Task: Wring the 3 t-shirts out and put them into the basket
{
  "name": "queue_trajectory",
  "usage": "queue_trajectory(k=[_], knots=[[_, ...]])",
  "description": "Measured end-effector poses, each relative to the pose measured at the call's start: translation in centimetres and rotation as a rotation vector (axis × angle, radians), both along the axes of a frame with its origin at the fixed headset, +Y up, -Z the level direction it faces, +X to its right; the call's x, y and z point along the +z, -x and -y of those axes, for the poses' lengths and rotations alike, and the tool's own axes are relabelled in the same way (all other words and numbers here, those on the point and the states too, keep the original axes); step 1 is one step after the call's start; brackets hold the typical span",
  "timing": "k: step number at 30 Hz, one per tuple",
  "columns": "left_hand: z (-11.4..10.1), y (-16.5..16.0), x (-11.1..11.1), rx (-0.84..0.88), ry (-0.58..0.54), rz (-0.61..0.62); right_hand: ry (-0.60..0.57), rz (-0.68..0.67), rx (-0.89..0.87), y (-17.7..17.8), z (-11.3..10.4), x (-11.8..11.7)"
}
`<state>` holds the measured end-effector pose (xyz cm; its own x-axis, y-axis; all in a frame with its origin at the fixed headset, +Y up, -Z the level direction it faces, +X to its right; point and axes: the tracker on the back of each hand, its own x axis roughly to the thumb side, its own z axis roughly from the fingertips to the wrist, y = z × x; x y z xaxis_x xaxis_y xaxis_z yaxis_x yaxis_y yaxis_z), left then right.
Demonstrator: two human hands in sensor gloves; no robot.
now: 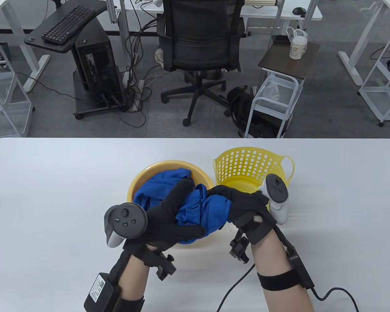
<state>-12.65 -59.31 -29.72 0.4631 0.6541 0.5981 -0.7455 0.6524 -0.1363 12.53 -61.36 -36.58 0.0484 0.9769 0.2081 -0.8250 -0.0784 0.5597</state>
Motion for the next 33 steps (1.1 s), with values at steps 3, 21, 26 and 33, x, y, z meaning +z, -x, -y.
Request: queue_trajectory(k=[3, 21, 26, 33], knots=[[-0.4, -1.1, 0.7, -0.158, -0.050, -0.040, -0.038, 0.024, 0.040, -0.3, -0.6, 0.3], [1.1, -3.2, 0.6, -0.277, -0.276, -0.238, 0.074, 0.324, 0.073, -0.5, 0.4, 0.6], [1.8, 1.0, -1.3, 0.092, -0.021, -0.195, -0.022, 0.057, -0.132, 0.6, 0.0, 0.6], [2.7, 3.5, -2.3, 0.442, 0.227, -0.035, -0.105, -0.038, -0.281, 0.7, -1.2, 1.3]])
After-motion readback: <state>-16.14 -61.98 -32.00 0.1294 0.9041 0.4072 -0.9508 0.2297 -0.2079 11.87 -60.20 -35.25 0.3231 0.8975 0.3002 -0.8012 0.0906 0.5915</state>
